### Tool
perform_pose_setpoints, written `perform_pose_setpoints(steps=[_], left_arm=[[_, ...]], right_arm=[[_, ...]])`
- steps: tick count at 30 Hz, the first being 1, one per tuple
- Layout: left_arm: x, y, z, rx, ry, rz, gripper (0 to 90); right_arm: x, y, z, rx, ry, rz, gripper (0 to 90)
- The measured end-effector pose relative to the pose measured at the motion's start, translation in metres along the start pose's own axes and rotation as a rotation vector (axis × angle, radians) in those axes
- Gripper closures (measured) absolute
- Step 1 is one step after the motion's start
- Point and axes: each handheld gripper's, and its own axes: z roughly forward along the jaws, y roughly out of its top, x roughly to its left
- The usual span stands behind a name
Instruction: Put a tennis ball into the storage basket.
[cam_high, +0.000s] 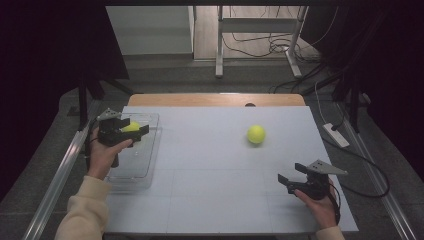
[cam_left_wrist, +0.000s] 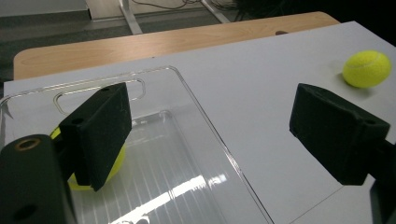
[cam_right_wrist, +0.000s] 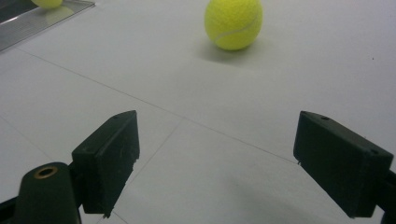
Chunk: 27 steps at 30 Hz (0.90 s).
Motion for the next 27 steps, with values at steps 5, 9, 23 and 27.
perform_pose_setpoints(steps=[5, 9, 23, 27], left_arm=[[-0.004, -0.002, -0.001, -0.013, -0.009, 0.002, 13.9], [-0.009, -0.001, -0.001, -0.022, -0.024, 0.001, 13.9], [-0.031, 0.002, 0.001, -0.022, -0.067, 0.041, 14.1], [-0.035, 0.003, 0.004, -0.018, -0.075, 0.05, 14.1]], right_arm=[[0.0, -0.001, -0.001, 0.003, -0.001, 0.002, 14.7], [-0.001, -0.001, -0.002, 0.004, -0.005, 0.004, 14.7], [0.0, -0.001, -0.004, -0.006, -0.006, 0.008, 14.7], [0.0, -0.002, -0.004, -0.004, -0.007, 0.008, 14.7]])
